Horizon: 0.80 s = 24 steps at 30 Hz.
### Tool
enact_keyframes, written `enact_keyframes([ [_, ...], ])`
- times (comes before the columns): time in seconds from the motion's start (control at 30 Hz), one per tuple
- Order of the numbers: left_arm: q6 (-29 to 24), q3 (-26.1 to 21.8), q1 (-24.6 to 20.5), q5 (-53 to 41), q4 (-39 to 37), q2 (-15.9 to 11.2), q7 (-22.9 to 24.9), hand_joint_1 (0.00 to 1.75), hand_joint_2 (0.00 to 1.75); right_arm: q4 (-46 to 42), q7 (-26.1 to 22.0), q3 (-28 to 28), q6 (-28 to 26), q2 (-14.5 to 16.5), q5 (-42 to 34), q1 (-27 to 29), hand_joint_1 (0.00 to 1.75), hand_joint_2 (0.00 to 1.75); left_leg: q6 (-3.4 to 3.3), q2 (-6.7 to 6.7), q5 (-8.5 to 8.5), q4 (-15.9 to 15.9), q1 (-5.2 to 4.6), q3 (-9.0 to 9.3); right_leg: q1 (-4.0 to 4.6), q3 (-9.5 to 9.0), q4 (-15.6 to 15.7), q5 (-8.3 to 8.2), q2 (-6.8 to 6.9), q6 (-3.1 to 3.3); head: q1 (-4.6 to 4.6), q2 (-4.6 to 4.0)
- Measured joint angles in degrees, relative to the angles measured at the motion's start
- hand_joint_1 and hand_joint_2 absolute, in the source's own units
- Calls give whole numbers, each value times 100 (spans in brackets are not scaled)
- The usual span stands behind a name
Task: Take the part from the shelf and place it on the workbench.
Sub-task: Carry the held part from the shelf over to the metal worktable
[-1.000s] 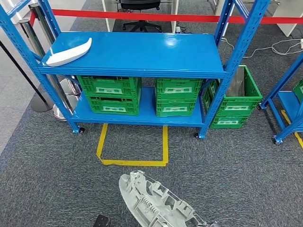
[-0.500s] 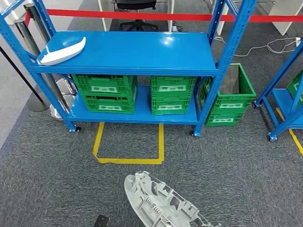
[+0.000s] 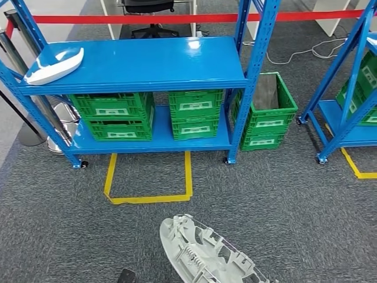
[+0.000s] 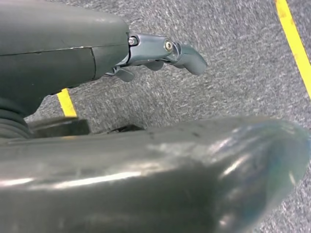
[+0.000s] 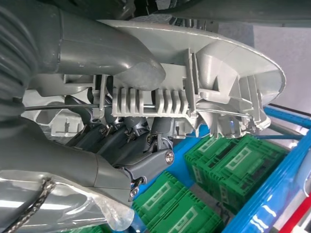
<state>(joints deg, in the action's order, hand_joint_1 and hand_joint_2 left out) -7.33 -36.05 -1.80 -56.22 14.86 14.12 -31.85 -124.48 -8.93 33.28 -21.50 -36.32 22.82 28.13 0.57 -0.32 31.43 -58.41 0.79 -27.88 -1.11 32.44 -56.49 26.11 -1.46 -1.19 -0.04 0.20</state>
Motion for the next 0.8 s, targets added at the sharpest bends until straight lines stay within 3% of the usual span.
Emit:
enact_keyframes([
  [0.03,-1,-7,2,-3,0,2,-5,0,0,-2,8,13,-12,-8,-5,-5,175,175,-29,-22,-79,178,-21,81,7,27,-19,-15,-12,-27,3,0],
  [0.13,2,-33,0,-2,0,11,-10,0,0,-17,39,70,-49,-51,-38,-22,175,175,-119,16,-164,230,-57,61,-23,79,-40,-45,-29,-121,14,0],
  [0.17,4,-38,-5,-2,0,15,-11,0,0,-24,49,91,-62,-65,-44,-30,175,175,-164,42,-192,246,-56,51,-35,127,-107,12,-10,-145,20,0],
  [0.23,11,-44,-10,-4,0,23,-14,0,0,-31,64,118,-89,-85,-27,-58,175,175,-238,97,-243,275,-46,23,-44,363,-577,325,49,-172,33,0],
  [0.3,17,-48,-4,-9,0,24,-15,0,0,-32,105,132,-118,-90,20,-80,175,175,-264,136,-263,270,-63,-28,-42,697,-1346,706,84,-193,39,0],
  [0.33,19,-50,-1,-13,0,24,-15,0,0,-32,139,141,-132,-90,48,-83,175,175,-268,156,-270,267,-74,-49,-43,798,-1612,794,91,-202,38,0],
  [0.37,19,-52,1,-15,0,25,-15,0,0,-31,175,148,-146,-90,74,-84,175,175,-268,172,-274,264,-82,-61,-43,790,-1669,773,96,-203,39,0],
  [0.4,19,-54,1,-17,0,26,-15,0,0,-31,204,155,-158,-90,96,-85,175,175,-265,182,-275,260,-89,-63,-42,665,-1498,655,102,-196,39,0],
  [0.47,18,-57,-1,-19,0,31,-15,0,0,-31,234,163,-181,-90,120,-96,175,175,-246,192,-265,238,-99,-54,-35,196,-710,343,142,-162,40,0],
  [0.53,13,-60,-3,-21,0,32,-15,0,0,-30,257,174,-192,-90,121,-123,175,175,-200,195,-245,191,-126,-70,-18,-140,-129,224,180,-115,38,0],
  [0.67,8,-67,-2,-59,0,17,-15,0,0,-17,272,266,-193,-88,67,-174,175,175,-273,195,-257,164,-152,-108,-2,-177,-24,220,181,-111,36,0],
  [0.8,8,-69,-5,-89,0,15,-13,0,0,13,266,346,-193,-88,-17,-228,175,175,-240,193,-280,216,-144,-103,11,-173,-26,233,184,-74,35,0],
])
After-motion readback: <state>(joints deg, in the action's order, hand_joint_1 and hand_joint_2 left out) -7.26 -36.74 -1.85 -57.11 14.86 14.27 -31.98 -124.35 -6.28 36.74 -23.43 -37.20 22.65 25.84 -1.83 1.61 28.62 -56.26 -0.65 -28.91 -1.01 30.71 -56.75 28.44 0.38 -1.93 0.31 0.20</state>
